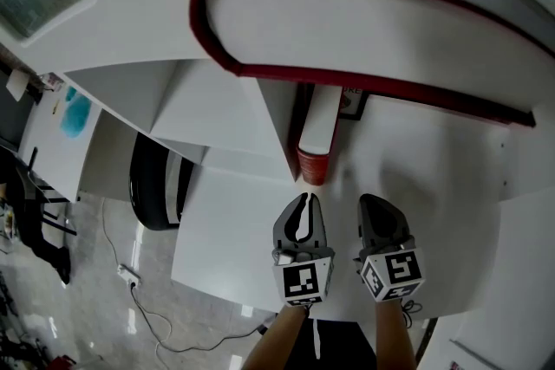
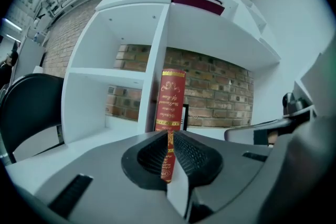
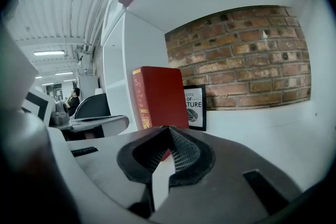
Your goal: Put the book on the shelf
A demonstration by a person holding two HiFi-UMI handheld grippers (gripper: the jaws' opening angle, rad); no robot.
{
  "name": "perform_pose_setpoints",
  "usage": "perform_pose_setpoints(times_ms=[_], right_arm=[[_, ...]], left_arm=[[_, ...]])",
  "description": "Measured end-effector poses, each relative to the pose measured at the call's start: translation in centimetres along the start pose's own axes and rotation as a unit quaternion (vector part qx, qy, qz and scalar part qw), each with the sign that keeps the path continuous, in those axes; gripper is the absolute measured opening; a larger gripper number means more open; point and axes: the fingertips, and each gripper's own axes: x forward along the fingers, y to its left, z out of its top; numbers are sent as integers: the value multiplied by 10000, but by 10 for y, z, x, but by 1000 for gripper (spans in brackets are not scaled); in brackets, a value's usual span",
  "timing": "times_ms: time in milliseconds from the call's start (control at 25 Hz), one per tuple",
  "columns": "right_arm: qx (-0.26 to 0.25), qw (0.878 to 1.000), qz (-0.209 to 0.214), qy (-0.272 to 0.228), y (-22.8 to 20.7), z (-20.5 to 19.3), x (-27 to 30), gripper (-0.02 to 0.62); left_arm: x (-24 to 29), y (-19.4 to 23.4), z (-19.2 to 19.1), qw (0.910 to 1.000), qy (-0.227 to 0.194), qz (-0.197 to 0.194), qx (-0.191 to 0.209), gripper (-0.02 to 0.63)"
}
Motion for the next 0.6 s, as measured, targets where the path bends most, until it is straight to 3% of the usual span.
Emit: perform_pose_setpoints(times_ms=[160, 600], right_arm=[[70, 9999, -96, 6, 5, -4, -15, 15], [143, 9989, -401, -174, 17, 0, -58, 15]], left_arm=[[-10, -10, 17, 9996, -225, -193, 22, 21], [-40, -41, 16, 9972, 7, -744, 43, 17]])
